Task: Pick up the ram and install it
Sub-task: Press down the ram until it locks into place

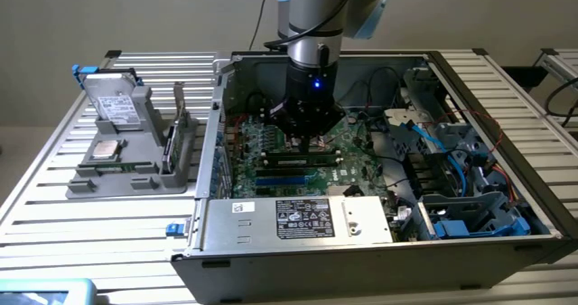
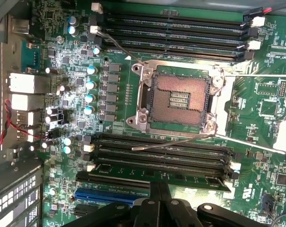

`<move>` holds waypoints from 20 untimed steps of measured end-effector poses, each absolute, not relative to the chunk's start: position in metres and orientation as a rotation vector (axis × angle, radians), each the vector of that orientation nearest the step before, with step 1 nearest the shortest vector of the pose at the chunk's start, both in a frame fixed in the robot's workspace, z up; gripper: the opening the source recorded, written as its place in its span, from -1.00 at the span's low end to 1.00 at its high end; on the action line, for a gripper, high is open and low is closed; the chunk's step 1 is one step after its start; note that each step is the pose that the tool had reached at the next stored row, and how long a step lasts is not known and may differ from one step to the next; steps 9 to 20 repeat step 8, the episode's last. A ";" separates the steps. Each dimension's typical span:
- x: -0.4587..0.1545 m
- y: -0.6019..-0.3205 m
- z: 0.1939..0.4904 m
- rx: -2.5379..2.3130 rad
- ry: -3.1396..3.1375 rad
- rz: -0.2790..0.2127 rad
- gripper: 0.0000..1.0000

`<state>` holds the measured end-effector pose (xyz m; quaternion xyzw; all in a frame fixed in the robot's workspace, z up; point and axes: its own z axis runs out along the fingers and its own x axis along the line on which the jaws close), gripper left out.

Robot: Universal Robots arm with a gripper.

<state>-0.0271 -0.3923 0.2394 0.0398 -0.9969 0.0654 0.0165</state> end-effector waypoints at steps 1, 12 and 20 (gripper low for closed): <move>-0.027 -0.392 0.240 0.118 -3.101 0.207 -0.79; -0.027 -0.392 0.240 0.114 -3.103 0.210 -0.79; -0.027 -0.392 0.240 0.114 -3.103 0.210 -0.79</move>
